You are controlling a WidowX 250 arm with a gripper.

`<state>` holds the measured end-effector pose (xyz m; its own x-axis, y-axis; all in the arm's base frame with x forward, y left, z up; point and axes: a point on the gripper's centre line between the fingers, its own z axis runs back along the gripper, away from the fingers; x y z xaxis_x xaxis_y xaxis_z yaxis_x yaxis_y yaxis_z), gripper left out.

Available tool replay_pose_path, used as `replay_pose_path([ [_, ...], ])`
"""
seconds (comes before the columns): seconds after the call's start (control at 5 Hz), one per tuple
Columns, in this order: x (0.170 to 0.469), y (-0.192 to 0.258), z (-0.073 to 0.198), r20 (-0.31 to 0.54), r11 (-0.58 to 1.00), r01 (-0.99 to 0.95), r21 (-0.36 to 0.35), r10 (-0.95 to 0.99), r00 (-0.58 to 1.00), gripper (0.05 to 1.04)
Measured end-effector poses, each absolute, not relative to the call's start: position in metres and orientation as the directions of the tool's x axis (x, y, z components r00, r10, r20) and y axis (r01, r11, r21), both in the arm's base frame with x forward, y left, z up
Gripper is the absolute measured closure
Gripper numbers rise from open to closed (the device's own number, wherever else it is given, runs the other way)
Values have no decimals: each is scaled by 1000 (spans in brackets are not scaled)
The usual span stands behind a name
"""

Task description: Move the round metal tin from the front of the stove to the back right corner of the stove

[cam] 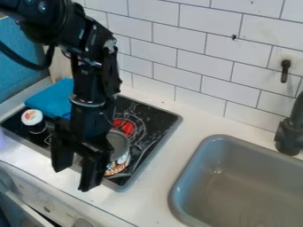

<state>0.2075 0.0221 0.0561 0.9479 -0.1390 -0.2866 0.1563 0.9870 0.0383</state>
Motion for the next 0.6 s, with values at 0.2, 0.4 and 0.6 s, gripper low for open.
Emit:
replay_pose_path([
  [0.2,213,33,47,-295,993,113,46,-94,951,83],
  [0.4,229,33,43,-266,992,124,37,-110,958,83],
  [0.6,248,32,38,-233,992,126,33,-115,966,83],
])
